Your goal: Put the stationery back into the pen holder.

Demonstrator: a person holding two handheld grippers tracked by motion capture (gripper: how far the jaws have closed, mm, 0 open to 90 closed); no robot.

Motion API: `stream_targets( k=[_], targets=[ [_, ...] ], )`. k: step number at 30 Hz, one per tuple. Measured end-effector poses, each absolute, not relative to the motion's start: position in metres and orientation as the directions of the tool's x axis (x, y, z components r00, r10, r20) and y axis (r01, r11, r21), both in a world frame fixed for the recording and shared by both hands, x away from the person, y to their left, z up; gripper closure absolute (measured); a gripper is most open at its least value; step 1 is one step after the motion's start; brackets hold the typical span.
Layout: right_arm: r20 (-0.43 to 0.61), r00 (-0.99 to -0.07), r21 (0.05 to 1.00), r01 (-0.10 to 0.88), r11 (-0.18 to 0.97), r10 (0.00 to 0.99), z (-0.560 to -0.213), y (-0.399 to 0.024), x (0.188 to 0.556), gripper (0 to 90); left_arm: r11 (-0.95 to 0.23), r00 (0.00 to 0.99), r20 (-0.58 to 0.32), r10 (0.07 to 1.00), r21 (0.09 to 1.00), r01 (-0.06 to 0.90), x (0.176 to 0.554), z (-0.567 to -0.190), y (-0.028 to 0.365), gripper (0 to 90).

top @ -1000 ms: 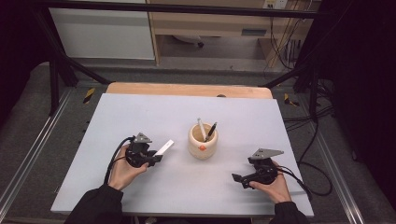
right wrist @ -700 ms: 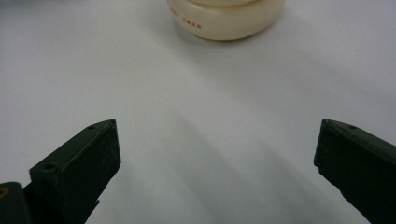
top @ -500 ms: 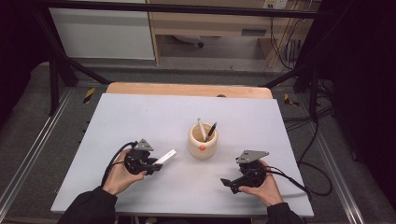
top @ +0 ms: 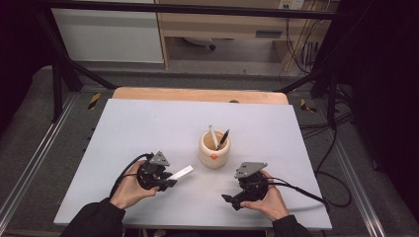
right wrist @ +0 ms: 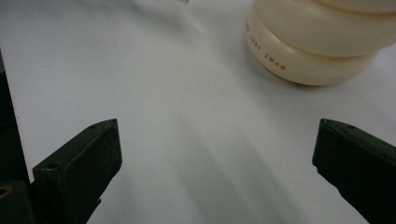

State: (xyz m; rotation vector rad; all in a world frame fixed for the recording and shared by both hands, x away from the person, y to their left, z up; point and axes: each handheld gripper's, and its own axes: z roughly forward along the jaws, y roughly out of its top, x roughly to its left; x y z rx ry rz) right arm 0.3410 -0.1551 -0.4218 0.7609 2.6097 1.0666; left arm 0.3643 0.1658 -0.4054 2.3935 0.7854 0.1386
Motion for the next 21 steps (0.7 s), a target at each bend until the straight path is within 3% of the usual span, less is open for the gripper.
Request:
stream_targets(
  k=[21],
  targets=[
    [-0.143,-0.912,0.644,0.208,0.736,0.383,-0.408,-0.106,0.335,3.3,-0.716,0.870,-0.103,0.482,0.526,0.459,0.360,-0.394,0.132,66.9]
  ],
)
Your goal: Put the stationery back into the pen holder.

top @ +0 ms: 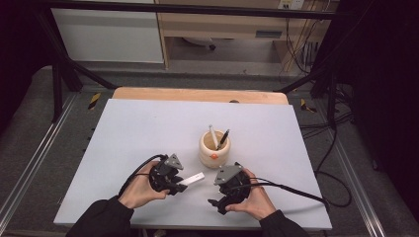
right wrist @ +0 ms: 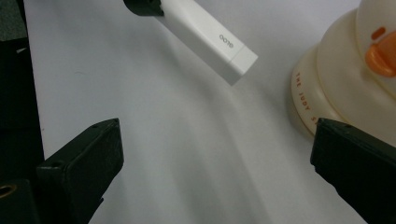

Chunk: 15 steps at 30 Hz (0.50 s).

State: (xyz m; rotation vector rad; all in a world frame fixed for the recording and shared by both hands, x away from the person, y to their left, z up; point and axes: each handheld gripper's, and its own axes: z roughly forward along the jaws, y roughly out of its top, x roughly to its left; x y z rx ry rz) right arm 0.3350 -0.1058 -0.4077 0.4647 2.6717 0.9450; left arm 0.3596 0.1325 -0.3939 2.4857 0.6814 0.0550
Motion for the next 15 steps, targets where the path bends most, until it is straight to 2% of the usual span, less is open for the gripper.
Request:
stream_targets(
  k=[15],
  targets=[
    [-0.235,-0.920,0.621,0.106,0.777,0.314,-0.398,-0.089,0.340,6.0,-0.741,0.882,-0.121,0.455,0.497,0.451,0.361,-0.376,0.112,66.9]
  ],
)
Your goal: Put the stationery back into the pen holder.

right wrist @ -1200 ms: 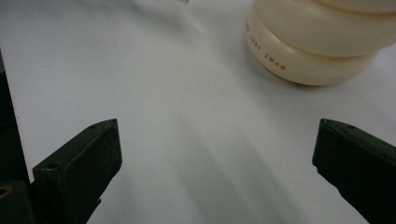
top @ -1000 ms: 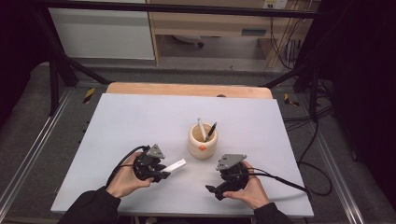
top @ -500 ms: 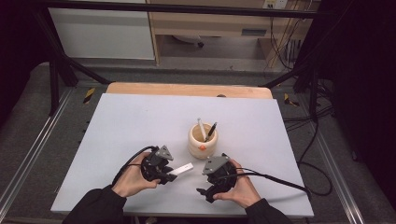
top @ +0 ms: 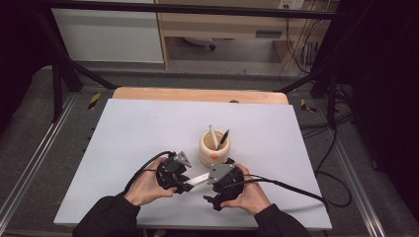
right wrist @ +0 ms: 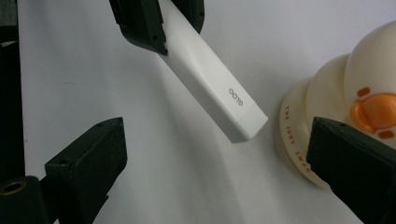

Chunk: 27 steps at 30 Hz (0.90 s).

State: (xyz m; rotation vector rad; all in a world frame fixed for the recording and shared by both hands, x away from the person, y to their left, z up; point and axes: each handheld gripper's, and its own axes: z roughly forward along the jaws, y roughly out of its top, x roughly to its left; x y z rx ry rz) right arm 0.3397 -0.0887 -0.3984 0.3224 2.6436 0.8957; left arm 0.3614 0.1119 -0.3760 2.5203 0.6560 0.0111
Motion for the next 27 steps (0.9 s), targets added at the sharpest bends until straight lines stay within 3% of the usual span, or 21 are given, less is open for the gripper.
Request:
stream_targets(
  k=[14,27],
  targets=[
    [-0.330,-0.923,0.576,-0.032,0.817,0.196,-0.396,-0.082,0.340,21.8,-0.752,0.882,-0.135,0.452,0.474,0.458,0.363,-0.368,0.098,66.9],
    [-0.430,-0.902,0.498,-0.199,0.844,0.040,-0.401,-0.079,0.341,42.0,-0.768,0.883,-0.153,0.443,0.444,0.462,0.362,-0.364,0.091,66.9]
  ],
)
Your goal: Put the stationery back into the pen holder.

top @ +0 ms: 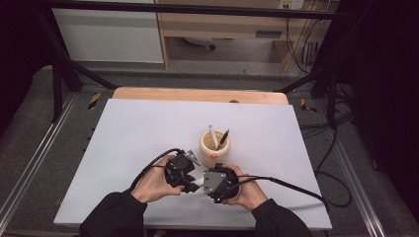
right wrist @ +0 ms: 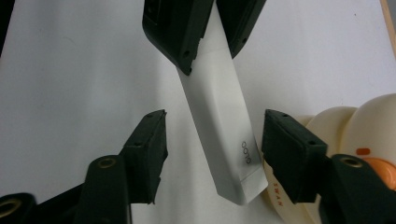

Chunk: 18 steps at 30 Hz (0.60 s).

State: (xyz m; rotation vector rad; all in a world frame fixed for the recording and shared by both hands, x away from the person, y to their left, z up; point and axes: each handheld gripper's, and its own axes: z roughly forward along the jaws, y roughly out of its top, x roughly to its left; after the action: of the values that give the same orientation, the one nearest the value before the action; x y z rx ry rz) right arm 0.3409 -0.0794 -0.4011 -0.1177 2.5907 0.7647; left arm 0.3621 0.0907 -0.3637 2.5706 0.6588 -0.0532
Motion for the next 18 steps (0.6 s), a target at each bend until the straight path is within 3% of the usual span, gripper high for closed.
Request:
stream_targets(
  k=[7,18],
  targets=[
    [-0.476,-0.878,0.461,-0.286,0.840,-0.038,-0.4030,-0.0799,0.3398,53.6,-0.775,0.886,-0.156,0.436,0.435,0.458,0.3618,-0.3635,0.0886,66.9],
    [-0.531,-0.836,0.417,-0.400,0.816,-0.138,-0.4028,-0.0759,0.3358,60.9,-0.788,0.893,-0.157,0.422,0.424,0.447,0.3610,-0.3648,0.0811,66.9]
  ],
)
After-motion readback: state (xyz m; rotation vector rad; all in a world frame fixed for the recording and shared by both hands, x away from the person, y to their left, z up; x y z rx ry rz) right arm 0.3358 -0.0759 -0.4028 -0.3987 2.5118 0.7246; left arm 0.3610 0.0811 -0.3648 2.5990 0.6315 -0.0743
